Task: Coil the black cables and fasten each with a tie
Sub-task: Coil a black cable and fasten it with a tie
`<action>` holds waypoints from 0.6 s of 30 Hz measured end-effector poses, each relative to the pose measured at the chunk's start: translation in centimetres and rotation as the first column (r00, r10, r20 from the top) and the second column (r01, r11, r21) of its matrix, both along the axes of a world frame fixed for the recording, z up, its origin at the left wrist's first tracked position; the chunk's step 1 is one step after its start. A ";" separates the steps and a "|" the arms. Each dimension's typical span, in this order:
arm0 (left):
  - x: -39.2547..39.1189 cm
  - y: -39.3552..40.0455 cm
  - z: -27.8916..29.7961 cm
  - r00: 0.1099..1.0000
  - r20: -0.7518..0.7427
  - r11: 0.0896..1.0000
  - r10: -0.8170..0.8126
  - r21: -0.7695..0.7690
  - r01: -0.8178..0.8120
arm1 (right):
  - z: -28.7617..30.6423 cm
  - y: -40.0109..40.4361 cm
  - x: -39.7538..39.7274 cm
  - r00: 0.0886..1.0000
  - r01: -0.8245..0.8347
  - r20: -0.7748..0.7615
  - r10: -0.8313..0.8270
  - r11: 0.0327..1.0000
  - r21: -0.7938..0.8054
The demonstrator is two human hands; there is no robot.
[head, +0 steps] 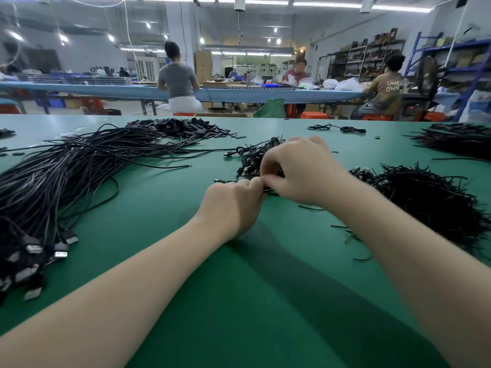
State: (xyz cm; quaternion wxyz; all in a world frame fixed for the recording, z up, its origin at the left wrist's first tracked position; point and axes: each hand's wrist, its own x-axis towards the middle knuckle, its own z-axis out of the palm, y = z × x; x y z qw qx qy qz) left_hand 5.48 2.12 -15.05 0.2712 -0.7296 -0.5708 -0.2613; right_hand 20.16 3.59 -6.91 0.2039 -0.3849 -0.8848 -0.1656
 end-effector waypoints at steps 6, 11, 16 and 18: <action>0.4 -0.5 1.3 0.946 -0.308 0.988 -0.100 0.085 0.132 | 1.2 1.8 3.3 0.988 -0.107 -0.155 0.018 0.798 -0.594; 0.7 -0.7 0.8 0.931 -0.343 0.985 -0.128 0.066 0.160 | -0.4 3.3 4.5 0.950 -0.210 -0.303 -0.072 0.571 -0.794; 1.0 -1.0 0.8 0.912 -0.272 0.936 -0.307 0.086 0.341 | -1.5 3.8 5.9 0.851 -0.452 -0.487 -0.198 0.197 -0.870; 1.5 -1.5 0.8 0.924 -0.046 0.919 -0.380 0.095 0.383 | -2.3 3.7 5.7 0.781 -0.588 -0.578 -0.236 0.032 -0.808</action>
